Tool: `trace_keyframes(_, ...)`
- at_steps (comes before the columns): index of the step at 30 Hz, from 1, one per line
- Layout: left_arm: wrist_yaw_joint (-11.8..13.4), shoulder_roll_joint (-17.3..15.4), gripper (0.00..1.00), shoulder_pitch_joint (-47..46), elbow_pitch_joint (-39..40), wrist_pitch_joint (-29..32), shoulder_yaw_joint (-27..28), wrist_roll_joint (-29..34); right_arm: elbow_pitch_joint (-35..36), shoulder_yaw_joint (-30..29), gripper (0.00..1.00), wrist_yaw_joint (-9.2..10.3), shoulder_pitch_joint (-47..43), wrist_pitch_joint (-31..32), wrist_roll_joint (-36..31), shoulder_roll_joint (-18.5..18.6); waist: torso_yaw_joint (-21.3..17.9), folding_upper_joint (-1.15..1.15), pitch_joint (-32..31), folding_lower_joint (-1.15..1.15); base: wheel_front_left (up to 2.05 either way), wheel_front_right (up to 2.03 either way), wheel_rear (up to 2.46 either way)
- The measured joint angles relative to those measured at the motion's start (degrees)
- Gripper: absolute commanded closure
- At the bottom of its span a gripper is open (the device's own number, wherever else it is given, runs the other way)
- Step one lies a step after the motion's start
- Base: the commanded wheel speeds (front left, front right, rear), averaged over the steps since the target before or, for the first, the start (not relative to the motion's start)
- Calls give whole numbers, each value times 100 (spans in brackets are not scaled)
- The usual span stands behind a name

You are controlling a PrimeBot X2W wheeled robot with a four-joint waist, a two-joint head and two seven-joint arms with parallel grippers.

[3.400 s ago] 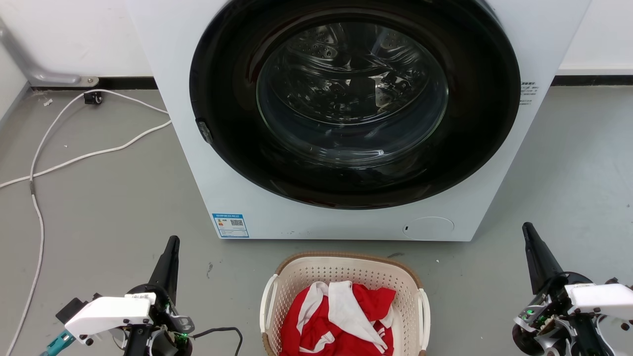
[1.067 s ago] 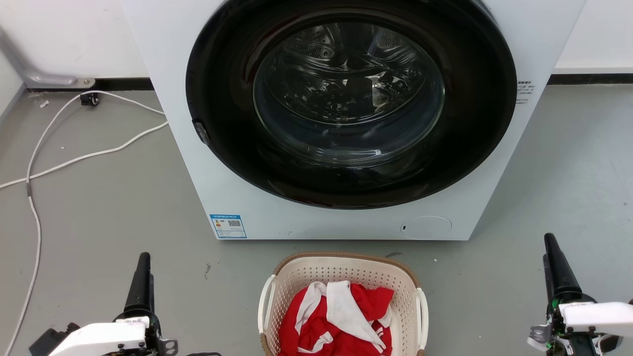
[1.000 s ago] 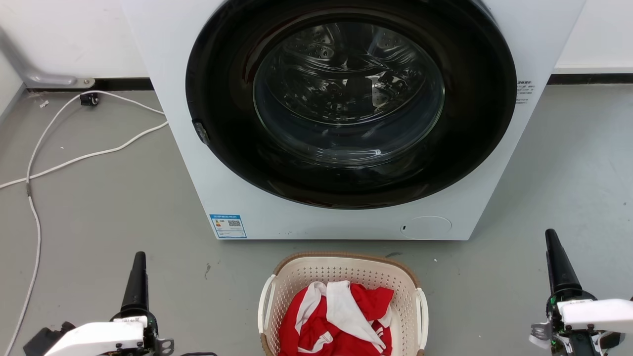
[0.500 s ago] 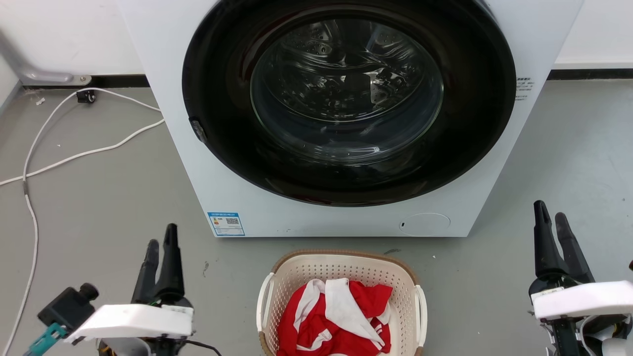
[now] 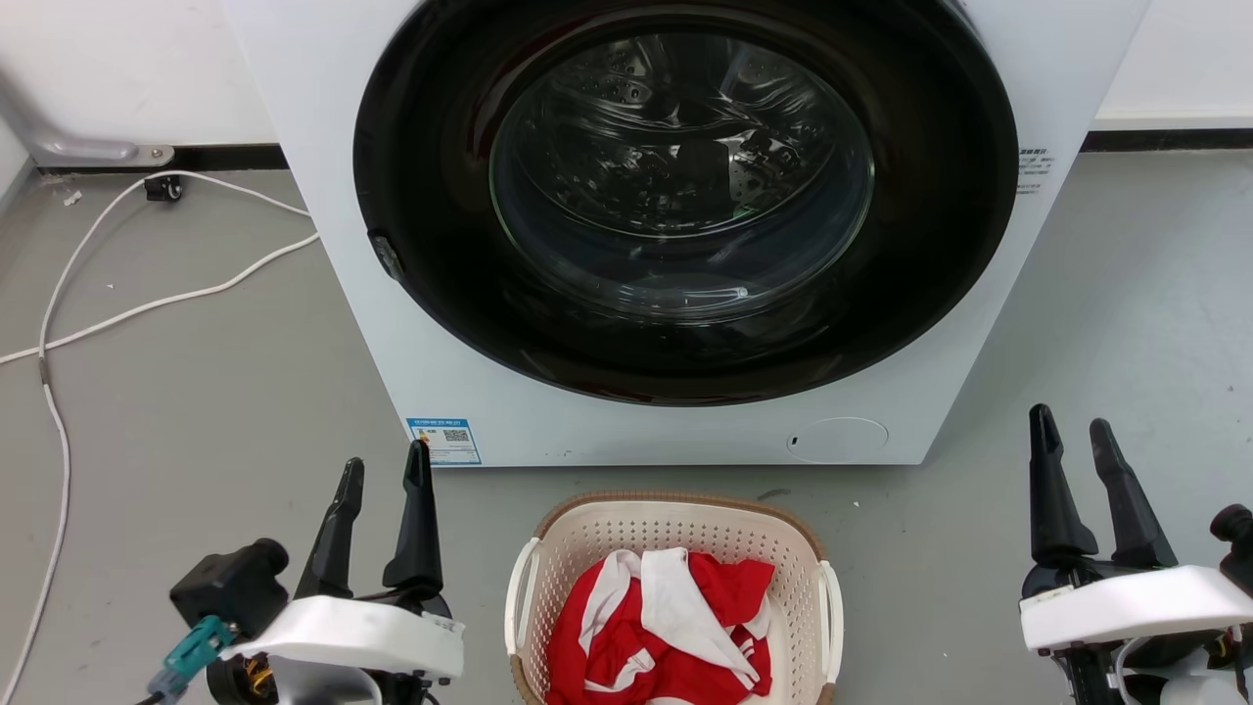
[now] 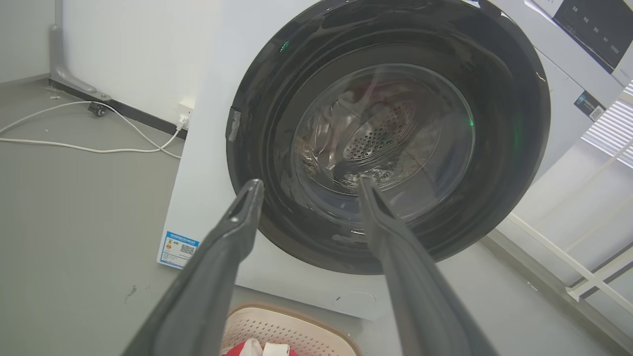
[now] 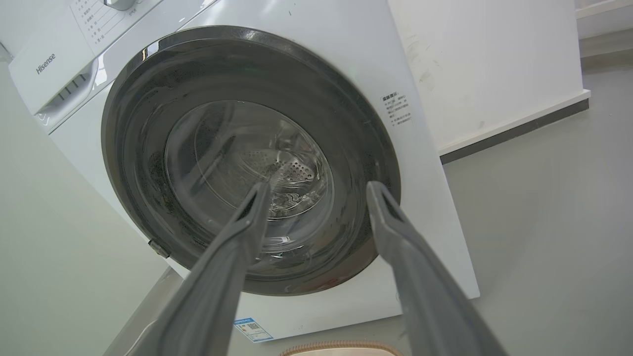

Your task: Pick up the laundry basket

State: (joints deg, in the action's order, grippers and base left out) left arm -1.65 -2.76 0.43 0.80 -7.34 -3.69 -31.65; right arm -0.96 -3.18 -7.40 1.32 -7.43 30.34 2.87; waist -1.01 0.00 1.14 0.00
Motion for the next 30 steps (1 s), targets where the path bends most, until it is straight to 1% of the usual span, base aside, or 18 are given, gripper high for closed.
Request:
trace_keyframes(5, 248, -127, 0, 2, 100, -92, -268, 458, -56, 15, 0, 0, -21, -71, -321, 1, -9, 0, 10, 0, 0, 0, 0)
trace_keyframes(11, 565, -354, 0, -1, 196, -170, -667, 867, -80, 3, 0, -1, -21, -164, -715, 1, -24, 0, 29, 0, 0, 0, 0)
trace_keyframes(12, 658, -435, 0, -8, 220, -202, -805, 998, -81, 0, 0, -1, -21, -187, -843, 1, -26, 0, 32, 0, 0, 0, 0)
trace_keyframes(20, 1032, -655, 0, -44, 261, -303, -1246, 1368, -34, 7, 0, -1, -25, -301, -1284, 1, -47, 0, 47, 0, 0, 0, 0)
trace_keyframes(23, 1076, -715, 0, -51, 270, -344, -1390, 1456, -2, 14, 0, -1, -26, -325, -1452, 1, -59, 0, 58, 0, 0, 0, 0)
trace_keyframes(27, 873, -688, 0, -50, 249, -396, -1448, 1379, 48, 80, 0, -1, -30, -380, -1592, 1, -69, 0, 66, 0, 0, 0, 0)
trace_keyframes(30, 803, -668, 0, -46, 203, -433, -1397, 1491, 78, 112, 0, -2, -64, -423, -1749, 0, -75, 0, 70, 0, 0, 0, 0)
